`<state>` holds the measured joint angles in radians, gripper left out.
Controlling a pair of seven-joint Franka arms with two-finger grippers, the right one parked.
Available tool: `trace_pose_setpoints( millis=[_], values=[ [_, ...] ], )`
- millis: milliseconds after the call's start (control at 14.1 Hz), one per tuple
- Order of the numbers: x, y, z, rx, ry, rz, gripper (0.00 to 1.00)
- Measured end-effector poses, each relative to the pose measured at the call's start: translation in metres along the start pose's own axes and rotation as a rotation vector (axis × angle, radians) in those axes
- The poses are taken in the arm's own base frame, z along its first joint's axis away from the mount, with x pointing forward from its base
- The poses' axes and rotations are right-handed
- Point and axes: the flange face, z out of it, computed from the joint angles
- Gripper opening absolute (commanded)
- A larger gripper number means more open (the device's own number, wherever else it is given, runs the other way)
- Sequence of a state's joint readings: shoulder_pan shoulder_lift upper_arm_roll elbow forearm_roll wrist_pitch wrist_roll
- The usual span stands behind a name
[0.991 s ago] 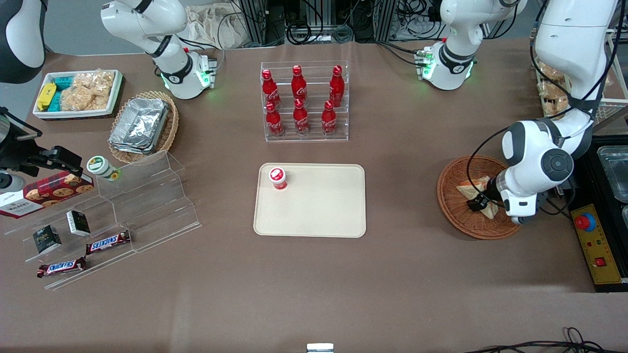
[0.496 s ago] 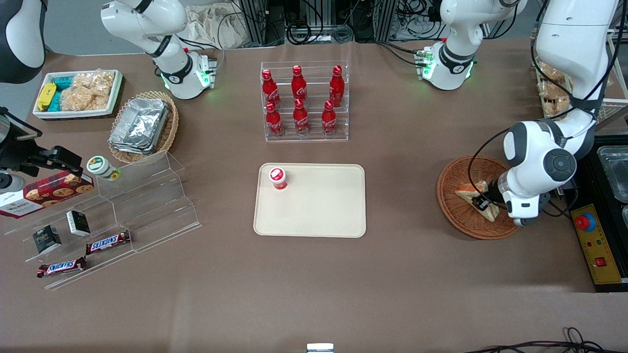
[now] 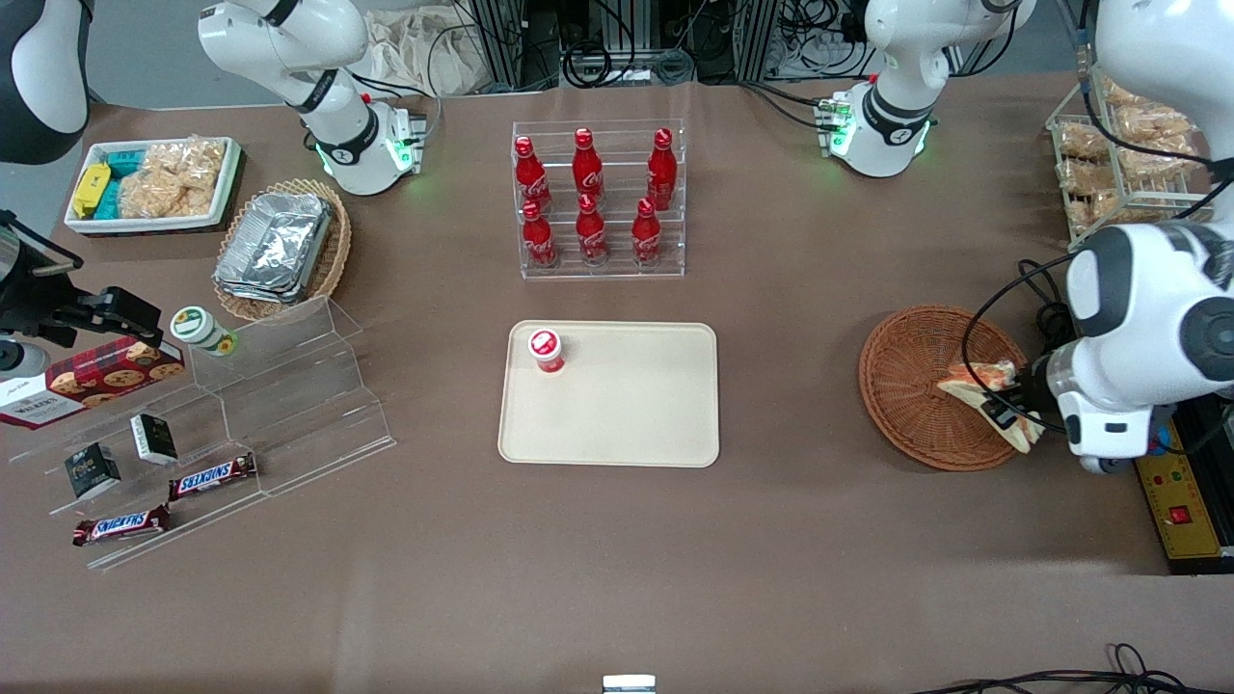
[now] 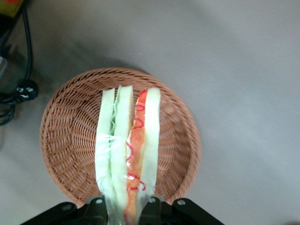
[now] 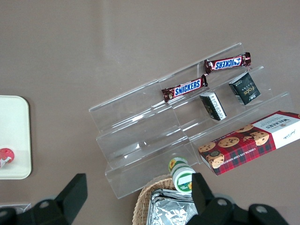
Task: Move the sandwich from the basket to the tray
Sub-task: 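Lift the sandwich and carry it toward the cream tray, then lower the held sandwich onto the cream tray beside the red bottle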
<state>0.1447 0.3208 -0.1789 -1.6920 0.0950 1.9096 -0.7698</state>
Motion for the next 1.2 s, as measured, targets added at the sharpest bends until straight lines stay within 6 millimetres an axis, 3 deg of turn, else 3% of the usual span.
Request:
trace_pose_setpoints(
  millis=[212, 283, 425, 566, 779, 920, 1204],
  values=[
    [-0.026, 0.04, -0.058, -0.057, 0.038, 0.083, 0.0],
    [-0.044, 0.059, -0.065, -0.071, 0.041, 0.113, 0.0],
    [-0.088, 0.101, -0.061, -0.085, 0.026, 0.165, 0.0],
    [-0.131, 0.155, -0.041, -0.138, 0.023, 0.222, 0.0],
    [-0.199, 0.24, 0.017, -0.213, 0.006, 0.319, 0.0],
    [-0.228, 0.269, 0.052, -0.204, -0.017, 0.366, 0.0],
    [-0.253, 0.293, 0.099, -0.198, -0.005, 0.48, 0.0]
  ],
)
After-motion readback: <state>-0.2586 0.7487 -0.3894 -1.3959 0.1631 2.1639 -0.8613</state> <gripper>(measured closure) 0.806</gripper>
